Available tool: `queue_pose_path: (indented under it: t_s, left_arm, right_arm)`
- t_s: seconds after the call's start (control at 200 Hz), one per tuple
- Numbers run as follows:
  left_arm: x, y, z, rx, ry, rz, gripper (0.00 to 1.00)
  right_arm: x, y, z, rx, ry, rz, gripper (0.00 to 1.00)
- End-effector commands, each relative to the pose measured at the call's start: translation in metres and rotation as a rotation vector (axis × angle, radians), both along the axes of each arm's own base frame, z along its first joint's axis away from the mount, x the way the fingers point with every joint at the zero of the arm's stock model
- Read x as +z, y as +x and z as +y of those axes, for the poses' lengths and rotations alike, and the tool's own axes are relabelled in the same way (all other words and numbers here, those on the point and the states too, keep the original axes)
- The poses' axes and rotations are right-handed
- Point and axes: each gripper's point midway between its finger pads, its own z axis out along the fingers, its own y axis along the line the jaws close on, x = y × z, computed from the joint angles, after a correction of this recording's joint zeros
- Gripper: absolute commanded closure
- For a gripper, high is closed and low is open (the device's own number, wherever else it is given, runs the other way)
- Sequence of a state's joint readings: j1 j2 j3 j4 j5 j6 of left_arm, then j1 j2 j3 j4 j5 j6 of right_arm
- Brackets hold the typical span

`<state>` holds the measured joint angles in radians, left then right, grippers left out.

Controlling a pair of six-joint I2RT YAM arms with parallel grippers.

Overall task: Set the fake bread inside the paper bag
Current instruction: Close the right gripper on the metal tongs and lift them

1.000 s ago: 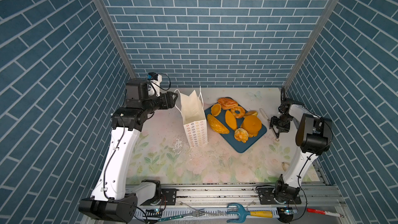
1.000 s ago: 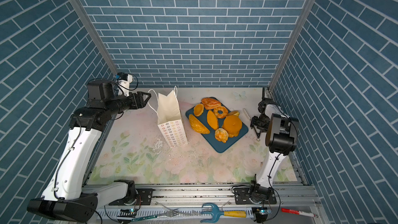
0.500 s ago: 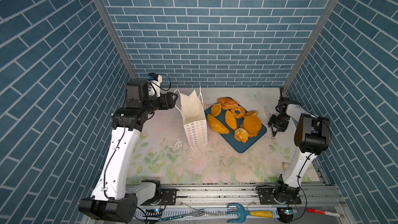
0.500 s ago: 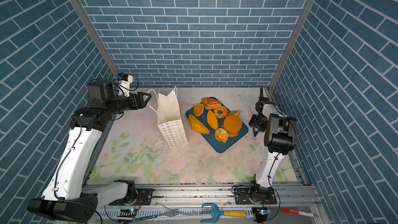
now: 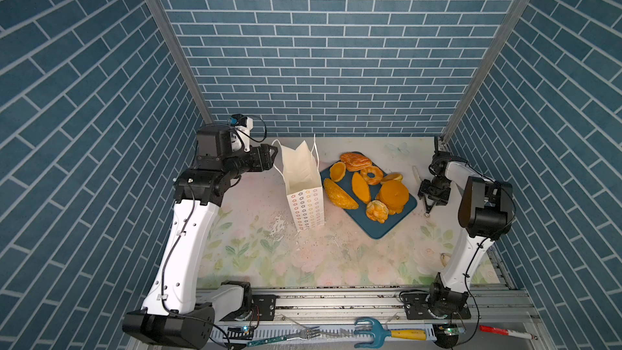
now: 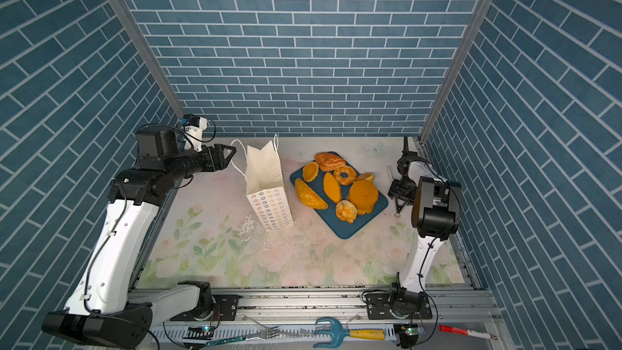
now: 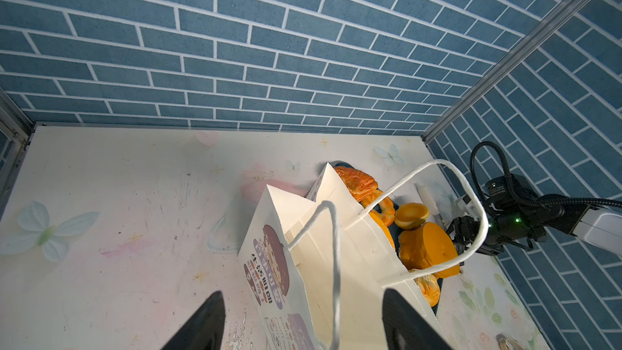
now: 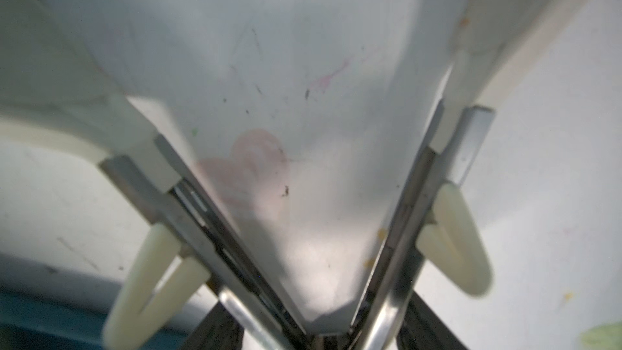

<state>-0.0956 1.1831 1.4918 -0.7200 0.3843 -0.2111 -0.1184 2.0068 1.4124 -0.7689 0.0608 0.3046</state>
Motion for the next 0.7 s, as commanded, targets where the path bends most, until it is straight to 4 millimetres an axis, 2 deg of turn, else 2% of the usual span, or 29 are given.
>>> queue_pose_path:
  t_s: [0.0, 0.145, 0.475, 0.695]
  left_arm:
    - [0.011, -0.001, 0.003, 0.004, 0.007, -0.04, 0.25]
    - [0.012, -0.001, 0.003, 0.007, 0.001, -0.041, 0.25]
    - [0.011, -0.002, 0.004, 0.012, 0.002, -0.036, 0.25]
    - [0.011, -0.003, 0.005, 0.016, 0.007, -0.037, 0.25]
  right_arm:
    - [-0.007, -0.007, -0.002, 0.096, -0.028, 0.044, 0.31]
    - [-0.007, -0.005, -0.005, 0.124, -0.05, 0.051, 0.31]
    - [-0.013, -0.004, 0.004, 0.118, -0.027, 0.055, 0.32]
    - [-0.016, -0.008, 0.004, 0.083, -0.025, 0.062, 0.36]
